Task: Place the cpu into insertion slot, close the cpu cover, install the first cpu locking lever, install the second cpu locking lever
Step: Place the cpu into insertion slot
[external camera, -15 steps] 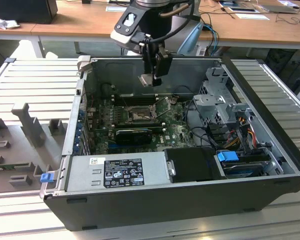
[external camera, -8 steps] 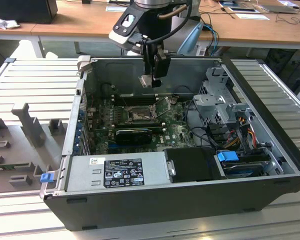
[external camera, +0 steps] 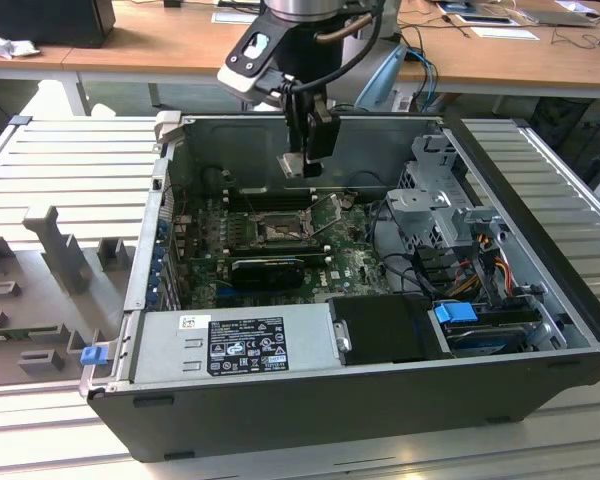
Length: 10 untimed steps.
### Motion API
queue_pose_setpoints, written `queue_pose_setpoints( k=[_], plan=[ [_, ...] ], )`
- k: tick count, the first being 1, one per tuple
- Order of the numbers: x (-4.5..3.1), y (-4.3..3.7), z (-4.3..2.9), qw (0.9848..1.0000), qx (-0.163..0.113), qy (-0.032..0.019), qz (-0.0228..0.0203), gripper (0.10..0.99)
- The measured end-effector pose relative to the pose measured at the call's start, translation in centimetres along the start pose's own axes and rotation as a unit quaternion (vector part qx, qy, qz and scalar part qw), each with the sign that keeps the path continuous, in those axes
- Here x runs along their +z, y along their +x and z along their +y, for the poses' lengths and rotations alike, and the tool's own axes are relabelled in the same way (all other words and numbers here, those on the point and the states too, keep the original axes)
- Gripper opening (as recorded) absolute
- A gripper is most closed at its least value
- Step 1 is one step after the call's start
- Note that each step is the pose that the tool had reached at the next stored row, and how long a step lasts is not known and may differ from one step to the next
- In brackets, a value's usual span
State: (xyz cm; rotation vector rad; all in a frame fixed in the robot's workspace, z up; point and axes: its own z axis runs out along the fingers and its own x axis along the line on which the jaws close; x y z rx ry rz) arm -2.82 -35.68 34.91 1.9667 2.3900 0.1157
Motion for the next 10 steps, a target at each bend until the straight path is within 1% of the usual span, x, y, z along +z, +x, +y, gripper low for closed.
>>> queue_pose_setpoints(
  k=[2,3,5,8,10],
  plan=[
    [0.08,0.00,0.00,0.9999,0.016,-0.0002,-0.0014,0.529],
    [0.15,0.00,-0.01,0.9995,0.030,-0.0003,-0.0027,0.529],
    [0.47,-0.01,-0.03,0.9982,0.059,-0.0007,-0.0053,0.529],
    [0.72,-0.01,-0.05,0.9973,0.073,-0.0009,-0.0065,0.529],
    [0.92,-0.01,-0.07,0.9971,0.076,-0.0009,-0.0067,0.529]
  ],
)
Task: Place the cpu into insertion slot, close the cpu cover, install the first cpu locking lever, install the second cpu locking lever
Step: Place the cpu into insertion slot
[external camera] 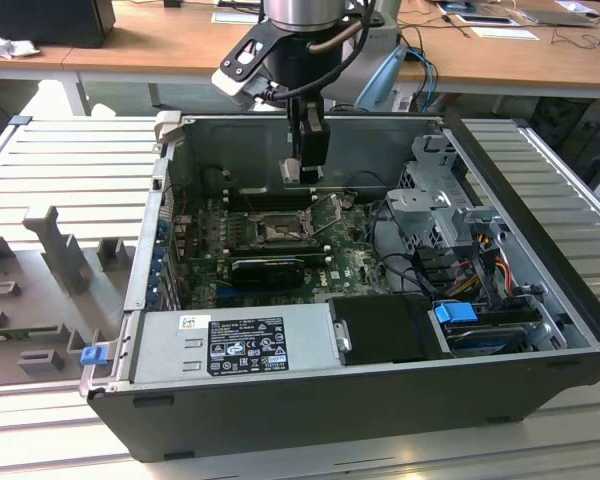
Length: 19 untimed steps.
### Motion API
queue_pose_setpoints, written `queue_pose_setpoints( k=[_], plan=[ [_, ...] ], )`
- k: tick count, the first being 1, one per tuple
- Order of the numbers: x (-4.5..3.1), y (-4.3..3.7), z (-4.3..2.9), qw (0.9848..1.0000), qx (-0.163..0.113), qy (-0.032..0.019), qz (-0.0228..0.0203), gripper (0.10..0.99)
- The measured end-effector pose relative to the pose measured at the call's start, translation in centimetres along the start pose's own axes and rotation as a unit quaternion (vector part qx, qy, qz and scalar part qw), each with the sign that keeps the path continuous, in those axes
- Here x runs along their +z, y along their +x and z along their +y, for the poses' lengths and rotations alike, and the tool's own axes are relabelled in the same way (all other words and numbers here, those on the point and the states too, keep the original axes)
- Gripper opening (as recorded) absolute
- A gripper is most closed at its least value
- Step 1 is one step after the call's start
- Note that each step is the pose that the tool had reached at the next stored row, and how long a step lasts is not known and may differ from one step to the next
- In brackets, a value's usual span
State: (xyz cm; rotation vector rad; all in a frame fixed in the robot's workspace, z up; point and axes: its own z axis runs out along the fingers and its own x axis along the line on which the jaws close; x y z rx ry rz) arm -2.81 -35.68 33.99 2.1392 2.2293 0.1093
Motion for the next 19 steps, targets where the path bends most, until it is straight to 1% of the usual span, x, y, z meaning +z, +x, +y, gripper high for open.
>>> queue_pose_setpoints(
  k=[19],
  plan=[
    [1.60,-0.01,-0.25,1.0000,0.000,0.0000,0.0003,0.529]
  ],
)
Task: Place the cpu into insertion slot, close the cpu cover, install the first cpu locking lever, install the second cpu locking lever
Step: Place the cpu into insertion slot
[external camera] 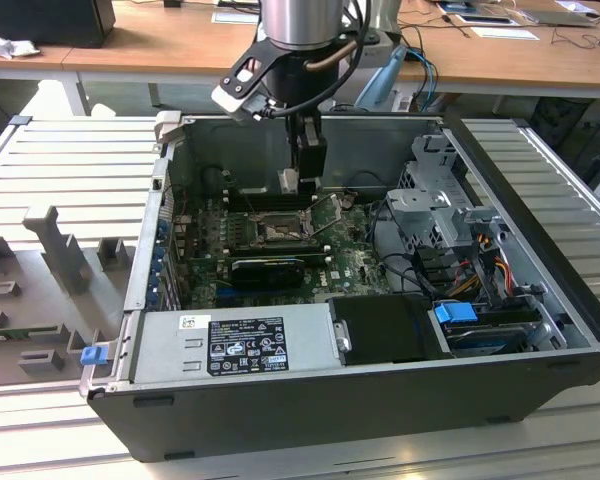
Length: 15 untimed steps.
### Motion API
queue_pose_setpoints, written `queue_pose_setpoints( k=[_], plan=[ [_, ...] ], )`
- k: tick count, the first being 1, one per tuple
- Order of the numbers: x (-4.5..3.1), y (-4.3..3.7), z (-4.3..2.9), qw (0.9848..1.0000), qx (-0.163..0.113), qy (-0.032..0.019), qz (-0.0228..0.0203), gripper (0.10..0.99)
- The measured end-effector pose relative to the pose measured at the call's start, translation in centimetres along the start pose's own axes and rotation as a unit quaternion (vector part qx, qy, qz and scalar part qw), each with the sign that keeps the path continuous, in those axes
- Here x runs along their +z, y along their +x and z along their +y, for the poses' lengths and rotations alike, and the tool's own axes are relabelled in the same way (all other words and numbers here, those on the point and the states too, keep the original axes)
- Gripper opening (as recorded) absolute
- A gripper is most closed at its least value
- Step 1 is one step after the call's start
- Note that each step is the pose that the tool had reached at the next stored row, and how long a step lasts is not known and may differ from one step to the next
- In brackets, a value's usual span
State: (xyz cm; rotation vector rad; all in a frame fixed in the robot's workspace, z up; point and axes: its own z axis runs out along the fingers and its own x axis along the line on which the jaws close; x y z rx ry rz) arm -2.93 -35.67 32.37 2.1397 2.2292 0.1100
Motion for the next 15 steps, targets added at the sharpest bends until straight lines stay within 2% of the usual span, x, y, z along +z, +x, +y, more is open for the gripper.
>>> queue_pose_setpoints(
  k=[9,15],
  plan=[
    [0.76,-0.01,-0.14,1.0000,0.000,0.0000,0.0015,0.529],
    [1.69,-0.02,-0.25,1.0000,0.004,-0.0001,0.0024,0.529]
  ],
)
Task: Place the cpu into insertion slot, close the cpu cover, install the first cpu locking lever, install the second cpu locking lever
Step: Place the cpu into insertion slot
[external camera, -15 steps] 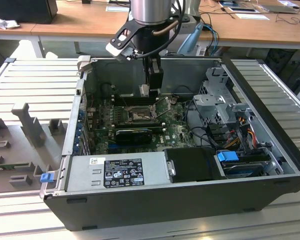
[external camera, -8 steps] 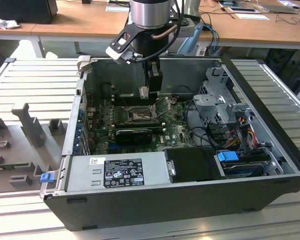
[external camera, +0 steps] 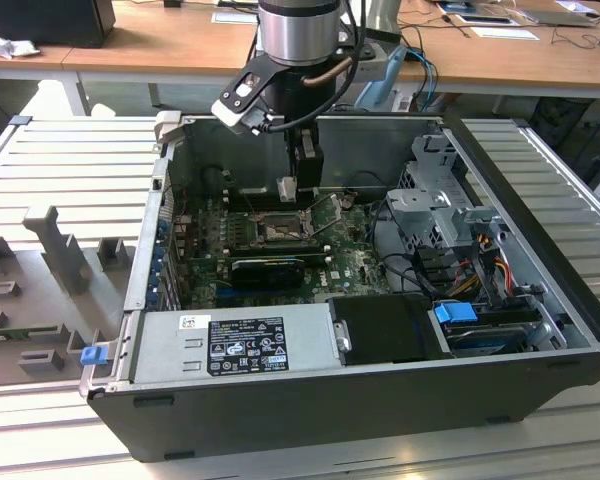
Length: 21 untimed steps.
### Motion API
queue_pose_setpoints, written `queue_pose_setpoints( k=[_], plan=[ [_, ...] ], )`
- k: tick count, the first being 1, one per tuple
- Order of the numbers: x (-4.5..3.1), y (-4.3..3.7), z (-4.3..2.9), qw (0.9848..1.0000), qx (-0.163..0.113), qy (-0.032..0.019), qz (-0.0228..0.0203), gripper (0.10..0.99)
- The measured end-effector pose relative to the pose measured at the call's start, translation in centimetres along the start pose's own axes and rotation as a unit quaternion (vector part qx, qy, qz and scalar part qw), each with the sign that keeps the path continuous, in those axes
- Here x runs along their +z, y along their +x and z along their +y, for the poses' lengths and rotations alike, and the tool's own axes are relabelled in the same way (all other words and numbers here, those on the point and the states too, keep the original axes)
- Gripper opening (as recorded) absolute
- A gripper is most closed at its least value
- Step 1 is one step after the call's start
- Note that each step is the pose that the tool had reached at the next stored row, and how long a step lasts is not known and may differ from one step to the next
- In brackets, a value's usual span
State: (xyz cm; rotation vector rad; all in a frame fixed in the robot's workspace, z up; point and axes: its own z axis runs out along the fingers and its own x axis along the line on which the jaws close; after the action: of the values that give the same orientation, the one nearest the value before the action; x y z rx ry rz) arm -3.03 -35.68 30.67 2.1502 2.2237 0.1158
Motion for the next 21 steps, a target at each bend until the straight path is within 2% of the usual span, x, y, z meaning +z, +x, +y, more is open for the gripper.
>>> queue_pose_setpoints(
  k=[13,21],
  plan=[
    [1.18,-0.02,-0.13,1.0000,0.002,-0.0001,-0.0002,0.529],
    [2.20,-0.04,-0.30,1.0000,0.002,-0.0001,-0.0001,0.529]
  ],
)
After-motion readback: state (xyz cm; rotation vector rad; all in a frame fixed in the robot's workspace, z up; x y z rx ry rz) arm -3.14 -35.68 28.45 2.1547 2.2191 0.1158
